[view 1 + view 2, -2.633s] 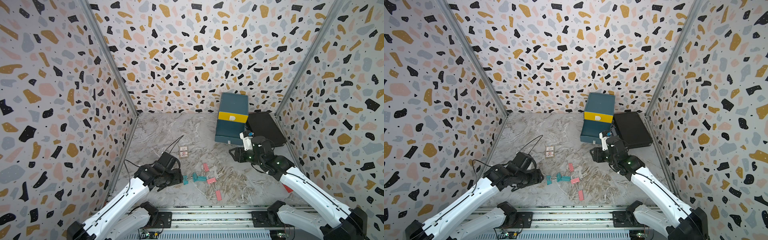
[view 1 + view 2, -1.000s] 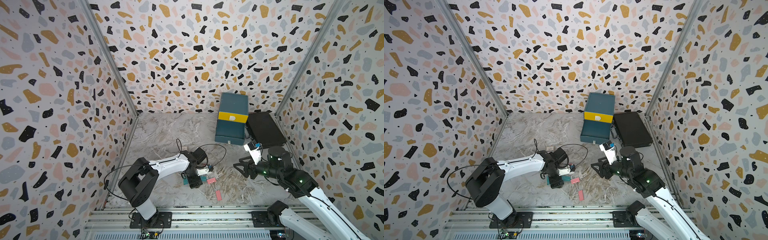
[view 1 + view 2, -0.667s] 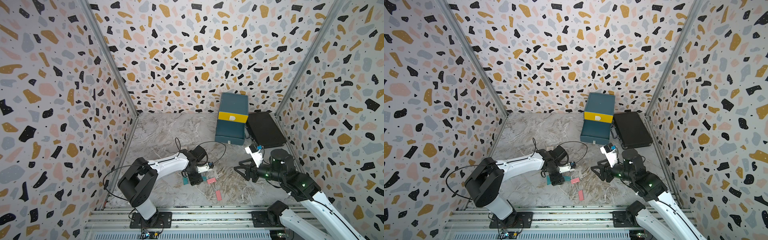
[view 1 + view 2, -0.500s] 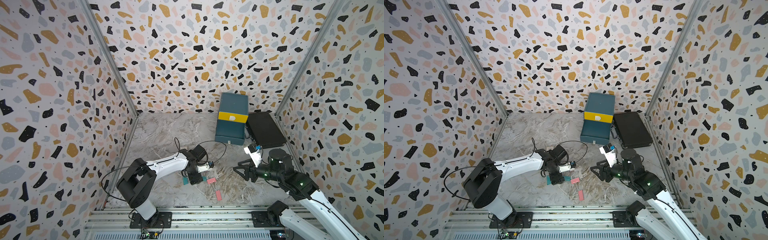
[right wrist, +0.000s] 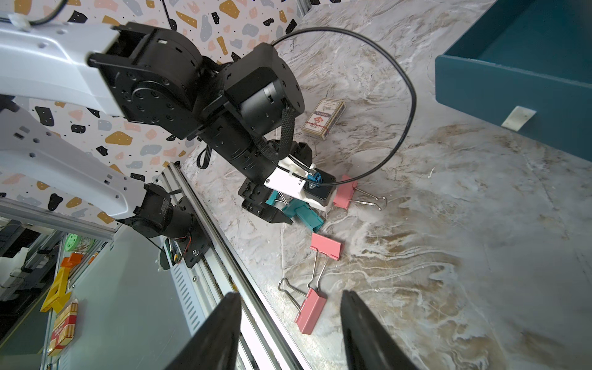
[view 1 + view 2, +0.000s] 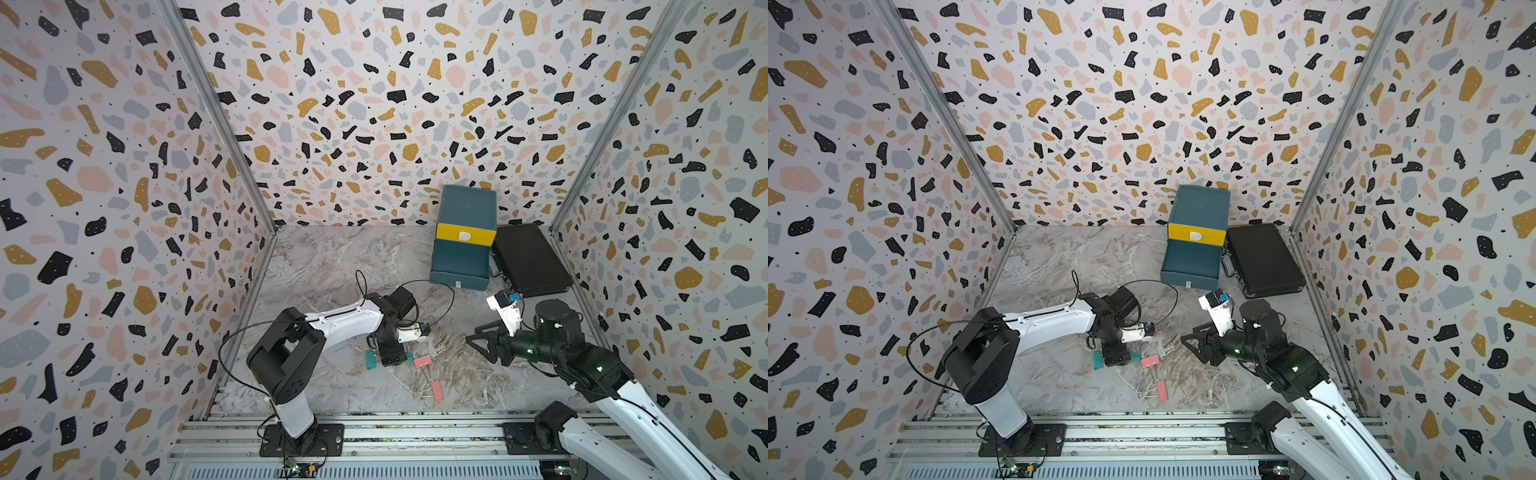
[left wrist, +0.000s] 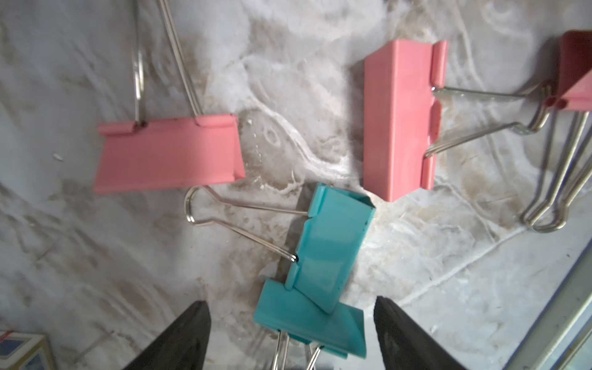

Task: Put the binder clips in the drawer according to color
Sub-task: Pick up the binder clip at the center of the board.

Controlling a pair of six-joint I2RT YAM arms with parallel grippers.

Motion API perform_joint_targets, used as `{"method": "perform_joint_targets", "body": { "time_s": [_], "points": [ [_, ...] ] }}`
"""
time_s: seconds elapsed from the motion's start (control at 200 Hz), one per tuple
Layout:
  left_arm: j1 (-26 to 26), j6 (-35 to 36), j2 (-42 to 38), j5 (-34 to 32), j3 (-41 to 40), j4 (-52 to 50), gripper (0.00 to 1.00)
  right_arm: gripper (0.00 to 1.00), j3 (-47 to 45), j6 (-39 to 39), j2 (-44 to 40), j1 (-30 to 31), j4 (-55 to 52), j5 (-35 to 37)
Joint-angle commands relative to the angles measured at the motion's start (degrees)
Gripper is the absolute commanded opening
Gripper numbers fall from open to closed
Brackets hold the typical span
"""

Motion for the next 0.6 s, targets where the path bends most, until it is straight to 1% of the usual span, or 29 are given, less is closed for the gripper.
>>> {"method": "perform_joint_targets", "body": {
  "time_s": [0.0,0.18,0.41,0.596],
  "points": [
    [0.3,1.2,0.4,1.0,-0.3,-0.5,0.83,0.55,0.3,0.1,-0.7,0.2,0.8,-0.1],
    [0.3,0.6,0.0,1.2,-0.7,-0.2,0.81,0.55,-0.2,0.4,-0.6,0.2,1.2,0.1],
    [0.3,-1.0,0.5,1.5,-2.6,1.7,0.74,0.54,-0.5,0.6,-0.7,0.2,1.4,0.5],
    [0.2,-1.3,0.2,0.9,-2.7,2.5,0.59,0.52,-0.8,0.8,-0.8,0.2,1.8,0.5]
  ]
}}
